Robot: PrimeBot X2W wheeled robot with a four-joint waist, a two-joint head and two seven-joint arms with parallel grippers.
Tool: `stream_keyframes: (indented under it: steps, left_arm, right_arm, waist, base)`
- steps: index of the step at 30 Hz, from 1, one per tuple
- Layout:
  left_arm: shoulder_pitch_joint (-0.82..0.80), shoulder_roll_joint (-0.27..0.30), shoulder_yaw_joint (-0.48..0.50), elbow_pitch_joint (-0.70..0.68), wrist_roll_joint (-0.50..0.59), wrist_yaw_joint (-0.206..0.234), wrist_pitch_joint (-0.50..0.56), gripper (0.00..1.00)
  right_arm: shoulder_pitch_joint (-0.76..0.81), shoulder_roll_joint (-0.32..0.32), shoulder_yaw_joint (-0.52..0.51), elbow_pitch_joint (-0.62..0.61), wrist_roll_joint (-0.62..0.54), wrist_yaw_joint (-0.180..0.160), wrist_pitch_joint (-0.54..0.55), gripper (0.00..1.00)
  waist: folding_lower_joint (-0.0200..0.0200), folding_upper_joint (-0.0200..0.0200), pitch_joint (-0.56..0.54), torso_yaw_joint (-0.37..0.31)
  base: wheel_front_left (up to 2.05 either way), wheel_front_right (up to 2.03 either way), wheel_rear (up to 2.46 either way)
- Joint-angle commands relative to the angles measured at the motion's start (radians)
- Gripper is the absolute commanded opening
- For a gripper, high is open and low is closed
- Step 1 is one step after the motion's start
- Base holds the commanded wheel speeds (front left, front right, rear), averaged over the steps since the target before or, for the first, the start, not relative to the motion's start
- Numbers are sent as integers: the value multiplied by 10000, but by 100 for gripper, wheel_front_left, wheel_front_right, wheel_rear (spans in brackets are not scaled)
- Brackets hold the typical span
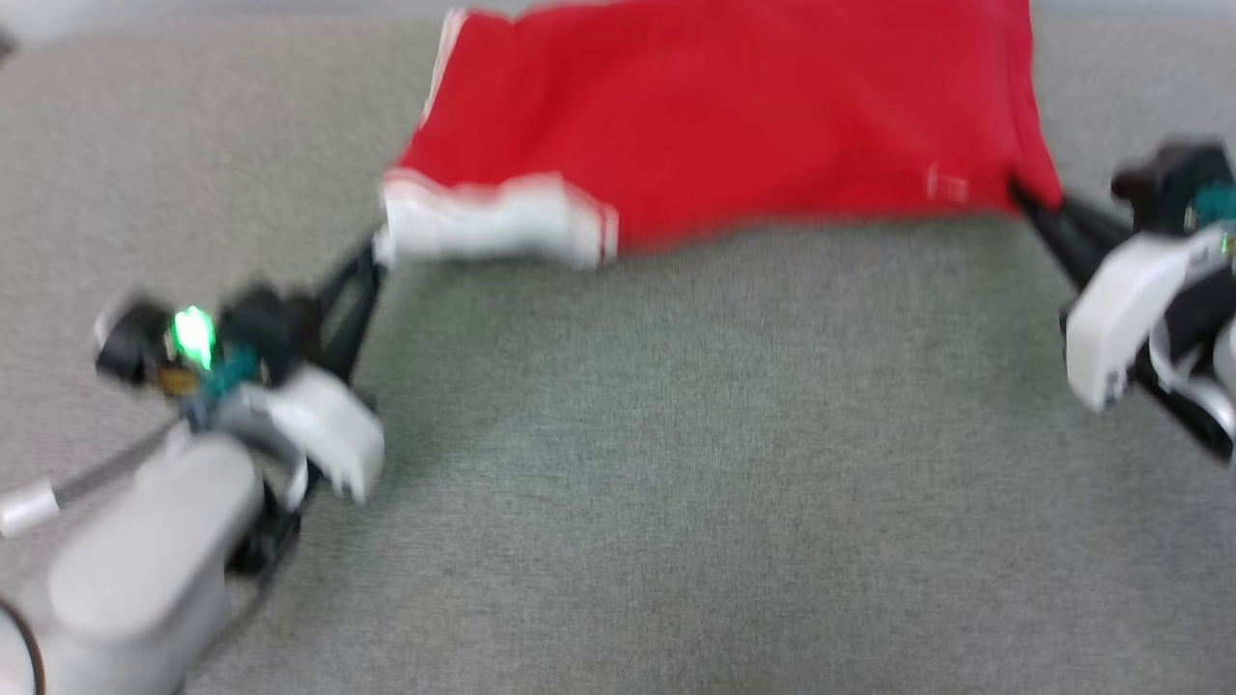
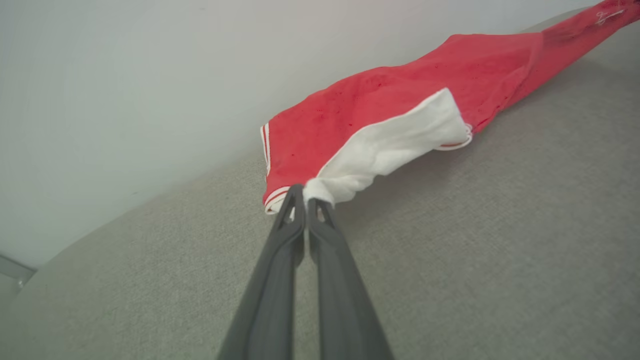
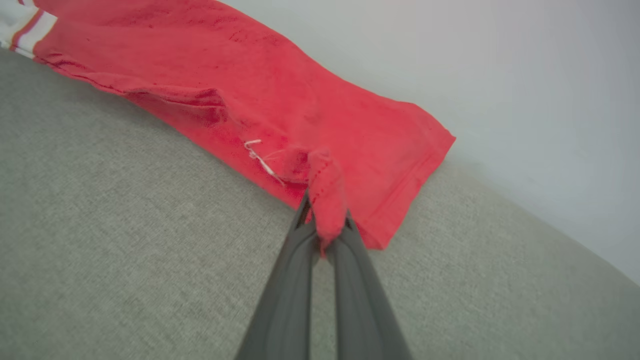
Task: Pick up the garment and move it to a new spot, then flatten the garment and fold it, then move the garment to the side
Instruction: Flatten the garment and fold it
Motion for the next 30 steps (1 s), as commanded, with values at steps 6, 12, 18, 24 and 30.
stream_keyframes:
  steps: [6, 12, 18, 24, 30]
  left_arm:
    - [2376, 659, -473, -1316, -533, 599, 357, 0]
    - [4129, 1231, -859, -2491, -962, 1200, 761, 0]
    - [5506, 1567, -1333, -3359, -1404, 1559, 1158, 0]
    - [6457, 1675, -1743, -3870, -1793, 1778, 1513, 0]
    - [6947, 1877, -2161, -4093, -2042, 1675, 2098, 0]
  right_arm:
    - [2081, -786, -186, -997, 428, -8, 433, 0]
    - [4137, -1485, -793, -2006, 842, -8, 1117, 0]
    - [6409, -1922, -1699, -3097, 1163, -8, 1876, 0]
    - [8738, -1803, -2782, -4160, 1142, -8, 2719, 0]
    - [10403, -1467, -4109, -4917, 688, -8, 3363, 0]
  waist:
    - [1, 0, -1324, 109]
    - [1, 0, -2160, 191]
    - [1, 0, -2801, 246]
    - [1, 0, -3216, 279]
    - [1, 0, -3300, 235]
  base:
    - [0, 0, 0]
    - [0, 0, 0]
    - [0, 0, 0]
    - [0, 0, 0]
    - [0, 0, 0]
